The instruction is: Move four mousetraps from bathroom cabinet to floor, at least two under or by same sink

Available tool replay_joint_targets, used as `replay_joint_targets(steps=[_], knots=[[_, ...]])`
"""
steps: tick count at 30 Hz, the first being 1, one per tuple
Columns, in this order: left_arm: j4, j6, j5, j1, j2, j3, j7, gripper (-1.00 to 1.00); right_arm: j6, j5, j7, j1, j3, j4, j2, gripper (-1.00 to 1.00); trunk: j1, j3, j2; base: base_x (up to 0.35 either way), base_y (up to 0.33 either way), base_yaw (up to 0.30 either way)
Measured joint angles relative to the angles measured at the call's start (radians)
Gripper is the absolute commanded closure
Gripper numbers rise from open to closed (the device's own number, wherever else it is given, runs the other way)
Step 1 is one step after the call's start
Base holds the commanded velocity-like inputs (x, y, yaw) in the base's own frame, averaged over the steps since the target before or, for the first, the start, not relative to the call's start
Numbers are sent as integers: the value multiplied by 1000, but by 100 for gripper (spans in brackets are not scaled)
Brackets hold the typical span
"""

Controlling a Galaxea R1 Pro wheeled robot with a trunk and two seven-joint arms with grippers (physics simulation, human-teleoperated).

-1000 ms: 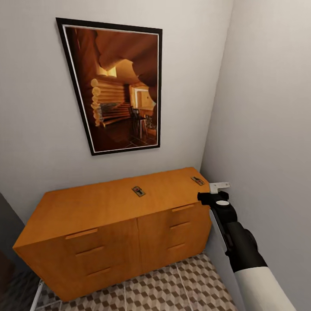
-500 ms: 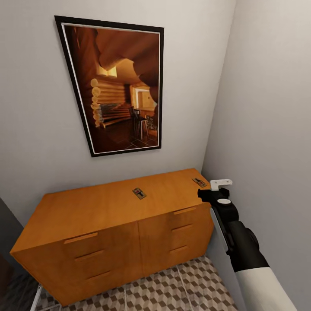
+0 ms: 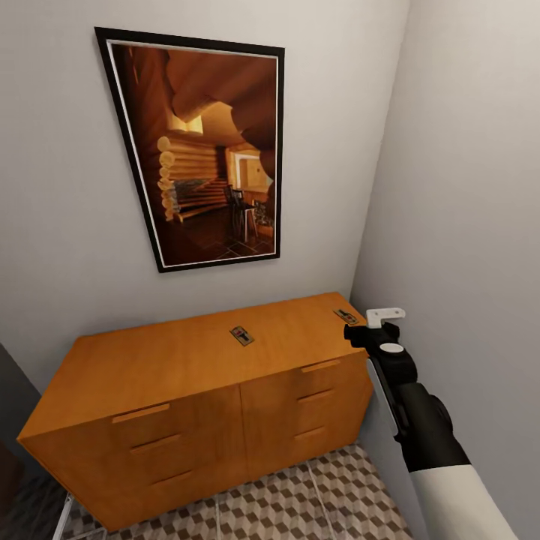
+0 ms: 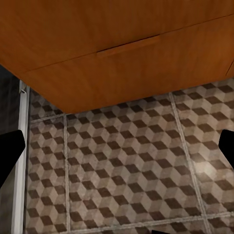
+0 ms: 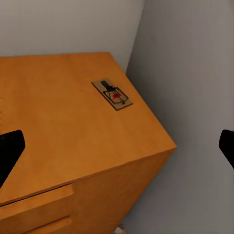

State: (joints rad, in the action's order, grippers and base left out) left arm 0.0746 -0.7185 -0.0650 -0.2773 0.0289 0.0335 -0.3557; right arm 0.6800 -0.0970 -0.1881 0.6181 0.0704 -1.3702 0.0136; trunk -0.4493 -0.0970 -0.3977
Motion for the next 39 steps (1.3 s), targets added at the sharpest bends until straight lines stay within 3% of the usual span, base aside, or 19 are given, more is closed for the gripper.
replay_joint_targets(steps=[11,26,33,39], knots=[[0,0,0,0,0,0,0,-100,2,1,101,0,-5,-23,-7,-100,0,0,0,0,0,0],[1,13,0,1,1,0,0,-100,5,3,133,0,-6,-25,-42,-100,0,0,0,0,0,0],[1,112,0,9,0,0,6,-100,7,2,182,-1,-5,-25,-58,-100,0,0,0,0,0,0],[0,185,0,15,0,0,54,-100,17,1,204,-1,-3,-25,-63,-100,0,0,0,0,0,0]])
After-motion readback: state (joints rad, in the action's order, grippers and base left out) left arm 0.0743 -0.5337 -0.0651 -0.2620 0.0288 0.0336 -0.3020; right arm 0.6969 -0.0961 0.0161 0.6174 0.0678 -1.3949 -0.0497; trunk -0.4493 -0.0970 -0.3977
